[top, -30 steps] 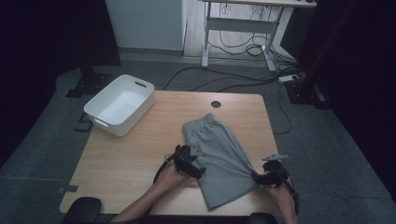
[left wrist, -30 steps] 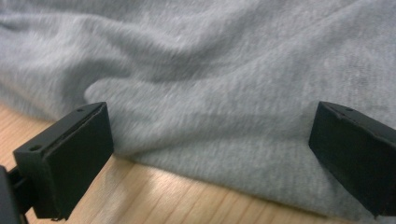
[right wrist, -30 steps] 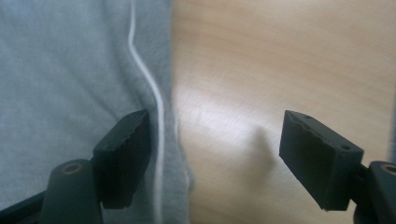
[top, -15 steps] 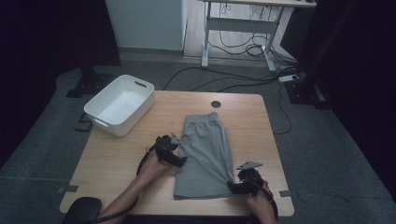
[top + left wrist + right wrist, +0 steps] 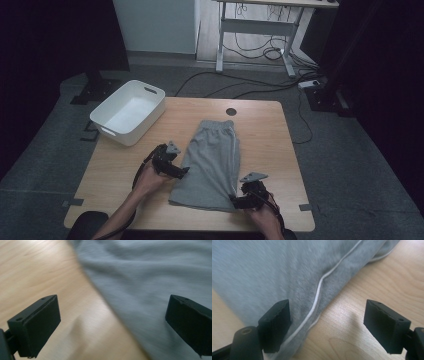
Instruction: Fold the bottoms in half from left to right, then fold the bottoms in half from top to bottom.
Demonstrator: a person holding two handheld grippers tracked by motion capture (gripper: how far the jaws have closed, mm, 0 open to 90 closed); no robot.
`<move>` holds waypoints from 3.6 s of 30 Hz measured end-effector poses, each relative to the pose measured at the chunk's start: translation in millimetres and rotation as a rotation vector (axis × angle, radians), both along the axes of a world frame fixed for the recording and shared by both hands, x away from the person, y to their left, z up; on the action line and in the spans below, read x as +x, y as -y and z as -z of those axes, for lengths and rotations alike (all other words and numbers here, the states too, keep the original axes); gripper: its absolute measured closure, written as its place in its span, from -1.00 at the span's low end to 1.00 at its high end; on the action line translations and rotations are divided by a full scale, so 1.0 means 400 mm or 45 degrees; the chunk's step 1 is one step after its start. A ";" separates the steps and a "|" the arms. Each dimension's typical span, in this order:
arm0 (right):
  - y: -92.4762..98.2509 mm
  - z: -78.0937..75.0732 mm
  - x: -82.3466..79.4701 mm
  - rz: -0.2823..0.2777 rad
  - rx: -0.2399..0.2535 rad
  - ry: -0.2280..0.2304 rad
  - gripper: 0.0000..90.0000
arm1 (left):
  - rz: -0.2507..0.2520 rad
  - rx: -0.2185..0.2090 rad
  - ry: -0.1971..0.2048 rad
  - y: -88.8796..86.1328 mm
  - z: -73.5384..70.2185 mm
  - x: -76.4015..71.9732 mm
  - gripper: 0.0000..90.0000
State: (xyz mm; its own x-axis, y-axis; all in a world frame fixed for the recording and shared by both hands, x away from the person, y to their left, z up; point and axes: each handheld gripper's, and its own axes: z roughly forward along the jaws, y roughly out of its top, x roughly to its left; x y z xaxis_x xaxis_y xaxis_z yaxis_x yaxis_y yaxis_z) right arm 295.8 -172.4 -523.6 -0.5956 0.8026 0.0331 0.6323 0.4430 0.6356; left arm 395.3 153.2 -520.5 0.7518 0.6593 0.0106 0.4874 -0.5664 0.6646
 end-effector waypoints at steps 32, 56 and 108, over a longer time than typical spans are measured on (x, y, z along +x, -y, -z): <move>-0.042 0.027 -0.054 -0.162 0.081 -0.072 0.76 | 0.301 0.002 -0.097 -0.045 0.035 -0.207 0.18; 0.012 -0.107 -0.103 -0.235 0.130 0.031 0.81 | 0.473 -0.140 0.003 -0.044 -0.085 -0.244 0.84; 0.008 -0.095 0.443 0.105 0.089 0.090 0.75 | -0.058 0.031 0.070 0.084 -0.051 0.311 0.69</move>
State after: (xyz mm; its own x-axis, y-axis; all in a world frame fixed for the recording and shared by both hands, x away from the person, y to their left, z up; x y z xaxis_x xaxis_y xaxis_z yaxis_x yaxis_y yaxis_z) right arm 473.0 -175.5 -485.6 -0.5302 0.8464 0.0507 0.6173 0.3443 0.7074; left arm 519.5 119.5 -500.2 0.7187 0.6920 0.0675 0.4763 -0.5607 0.6773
